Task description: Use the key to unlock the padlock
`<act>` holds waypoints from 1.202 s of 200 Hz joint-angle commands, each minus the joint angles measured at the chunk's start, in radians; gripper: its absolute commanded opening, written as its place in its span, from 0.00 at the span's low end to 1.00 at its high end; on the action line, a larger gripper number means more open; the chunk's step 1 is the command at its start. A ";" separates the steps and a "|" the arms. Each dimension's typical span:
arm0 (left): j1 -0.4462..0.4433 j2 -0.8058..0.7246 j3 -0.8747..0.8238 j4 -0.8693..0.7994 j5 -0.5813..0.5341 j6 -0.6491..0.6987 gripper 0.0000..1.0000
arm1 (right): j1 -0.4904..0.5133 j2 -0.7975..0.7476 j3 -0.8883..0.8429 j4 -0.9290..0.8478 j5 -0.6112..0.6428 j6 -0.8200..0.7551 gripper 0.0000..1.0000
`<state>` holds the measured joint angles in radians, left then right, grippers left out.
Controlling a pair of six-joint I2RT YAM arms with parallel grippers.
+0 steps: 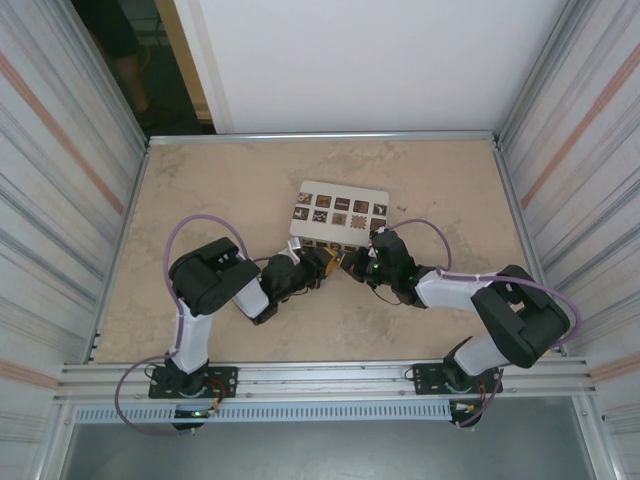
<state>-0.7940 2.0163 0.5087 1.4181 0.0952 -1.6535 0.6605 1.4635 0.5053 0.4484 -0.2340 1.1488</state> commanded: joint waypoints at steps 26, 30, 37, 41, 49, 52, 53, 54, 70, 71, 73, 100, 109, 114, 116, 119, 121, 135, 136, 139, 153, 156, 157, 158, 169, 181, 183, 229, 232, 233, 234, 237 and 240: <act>-0.001 -0.065 0.008 -0.093 -0.016 0.068 0.05 | 0.013 -0.071 -0.018 -0.047 -0.022 -0.012 0.05; 0.001 -0.077 0.008 -0.109 -0.014 0.075 0.05 | 0.013 -0.081 -0.019 -0.059 -0.015 -0.018 0.07; 0.002 -0.096 0.010 -0.134 -0.013 0.087 0.04 | 0.011 -0.100 -0.021 -0.078 -0.006 -0.029 0.11; 0.004 -0.107 0.010 -0.149 -0.011 0.091 0.04 | 0.011 -0.110 -0.023 -0.088 -0.001 -0.035 0.13; 0.005 -0.126 0.012 -0.173 -0.008 0.103 0.04 | 0.012 -0.132 -0.025 -0.110 0.009 -0.049 0.18; 0.007 -0.132 0.014 -0.182 -0.006 0.106 0.04 | 0.011 -0.141 -0.026 -0.117 0.013 -0.054 0.20; 0.007 -0.134 0.014 -0.185 -0.004 0.107 0.04 | 0.010 -0.143 -0.027 -0.121 0.015 -0.055 0.20; 0.007 -0.136 0.015 -0.188 -0.004 0.109 0.04 | 0.011 -0.146 -0.028 -0.124 0.016 -0.057 0.21; 0.006 -0.160 0.020 -0.227 0.002 0.121 0.03 | 0.008 -0.190 -0.034 -0.175 0.036 -0.081 0.29; 0.007 -0.162 0.021 -0.229 0.002 0.121 0.04 | 0.007 -0.192 -0.034 -0.179 0.038 -0.082 0.30; 0.007 -0.164 0.021 -0.231 0.002 0.121 0.03 | 0.006 -0.198 -0.035 -0.186 0.040 -0.086 0.31; 0.007 -0.179 0.024 -0.252 0.005 0.121 0.03 | -0.008 -0.274 -0.046 -0.289 0.068 -0.150 0.42; 0.007 -0.180 0.025 -0.258 0.007 0.119 0.03 | -0.009 -0.301 -0.043 -0.334 0.085 -0.190 0.44; 0.007 -0.180 0.026 -0.260 0.009 0.117 0.03 | -0.011 -0.318 -0.040 -0.358 0.092 -0.215 0.45; 0.007 -0.180 0.027 -0.261 0.011 0.116 0.03 | -0.012 -0.325 -0.038 -0.367 0.095 -0.227 0.45; 0.006 -0.179 0.028 -0.261 0.011 0.114 0.02 | -0.013 -0.334 -0.036 -0.380 0.099 -0.245 0.46; 0.007 -0.179 0.029 -0.263 0.012 0.113 0.03 | -0.015 -0.341 -0.035 -0.388 0.102 -0.258 0.46; 0.006 -0.176 0.031 -0.263 0.017 0.107 0.02 | -0.017 -0.388 -0.020 -0.445 0.120 -0.350 0.50; 0.006 -0.176 0.031 -0.263 0.017 0.107 0.02 | -0.017 -0.391 -0.019 -0.449 0.121 -0.360 0.51; 0.006 -0.175 0.032 -0.264 0.018 0.106 0.02 | -0.018 -0.403 -0.014 -0.457 0.125 -0.387 0.52; 0.007 -0.180 0.036 -0.278 0.021 0.111 0.02 | -0.011 -0.449 0.008 -0.514 0.145 -0.503 0.57; 0.007 -0.182 0.037 -0.284 0.022 0.112 0.02 | -0.009 -0.460 0.014 -0.527 0.155 -0.524 0.58; 0.007 -0.183 0.037 -0.287 0.022 0.113 0.02 | -0.009 -0.463 0.016 -0.532 0.156 -0.535 0.58; 0.007 -0.184 0.037 -0.288 0.022 0.113 0.02 | -0.009 -0.466 0.018 -0.535 0.158 -0.544 0.58; 0.006 -0.190 0.037 -0.305 0.022 0.117 0.02 | 0.006 -0.513 0.033 -0.575 0.193 -0.641 0.63; 0.007 -0.192 0.037 -0.310 0.021 0.115 0.02 | 0.023 -0.552 0.045 -0.606 0.238 -0.747 0.68; 0.007 -0.193 0.037 -0.311 0.022 0.114 0.02 | 0.025 -0.558 0.045 -0.609 0.241 -0.765 0.69; 0.007 -0.197 0.037 -0.322 0.029 0.105 0.01 | 0.070 -0.688 0.023 -0.593 0.285 -1.175 0.91; 0.007 -0.198 0.037 -0.324 0.029 0.105 0.01 | 0.075 -0.697 0.018 -0.588 0.285 -1.206 0.92; 0.007 -0.198 0.037 -0.324 0.029 0.105 0.01 | 0.077 -0.700 0.017 -0.586 0.285 -1.217 0.92; 0.007 -0.199 0.037 -0.325 0.029 0.106 0.01 | 0.079 -0.703 0.014 -0.586 0.285 -1.228 0.92; 0.007 -0.200 0.037 -0.327 0.029 0.105 0.01 | 0.084 -0.710 0.008 -0.583 0.285 -1.261 0.92; 0.007 -0.201 0.036 -0.329 0.029 0.106 0.01 | 0.090 -0.717 0.002 -0.577 0.288 -1.288 0.93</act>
<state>-0.7921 1.8572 0.5308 1.1141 0.1146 -1.5669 0.7185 0.7998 0.5232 -0.1246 0.0154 0.1951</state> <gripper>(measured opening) 0.088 0.913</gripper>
